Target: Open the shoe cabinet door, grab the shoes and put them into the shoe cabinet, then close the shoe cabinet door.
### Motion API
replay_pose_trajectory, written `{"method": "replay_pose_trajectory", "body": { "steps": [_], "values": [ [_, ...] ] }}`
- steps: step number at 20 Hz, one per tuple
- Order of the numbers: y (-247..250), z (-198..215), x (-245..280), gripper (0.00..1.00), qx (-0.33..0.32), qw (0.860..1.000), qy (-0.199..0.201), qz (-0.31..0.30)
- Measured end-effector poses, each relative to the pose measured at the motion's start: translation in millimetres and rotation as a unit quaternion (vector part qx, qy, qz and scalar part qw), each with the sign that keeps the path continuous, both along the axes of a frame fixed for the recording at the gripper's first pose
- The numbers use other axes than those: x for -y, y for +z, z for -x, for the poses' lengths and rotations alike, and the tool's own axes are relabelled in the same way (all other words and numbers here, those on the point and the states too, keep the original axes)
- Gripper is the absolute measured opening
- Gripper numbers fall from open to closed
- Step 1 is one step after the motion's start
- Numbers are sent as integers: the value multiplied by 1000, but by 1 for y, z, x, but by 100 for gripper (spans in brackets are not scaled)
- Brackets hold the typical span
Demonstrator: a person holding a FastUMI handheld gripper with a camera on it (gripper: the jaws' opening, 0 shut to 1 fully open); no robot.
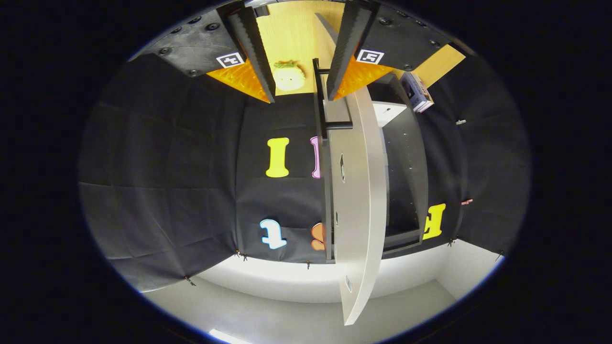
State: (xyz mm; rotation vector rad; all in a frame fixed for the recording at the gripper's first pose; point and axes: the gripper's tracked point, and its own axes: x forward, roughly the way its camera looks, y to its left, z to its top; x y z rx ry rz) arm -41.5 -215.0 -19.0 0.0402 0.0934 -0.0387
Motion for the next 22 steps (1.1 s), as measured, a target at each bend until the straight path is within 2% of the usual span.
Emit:
{"method": "replay_pose_trajectory", "body": {
  "steps": [9, 14, 22],
  "values": [
    [-3, -5, -21, 69, -1, 1000, 24, -10],
    [-3, -18, -64, 69, 2, 999, 43, -1],
    [-5, -34, -132, 69, 3, 999, 49, -22]
  ]
}}
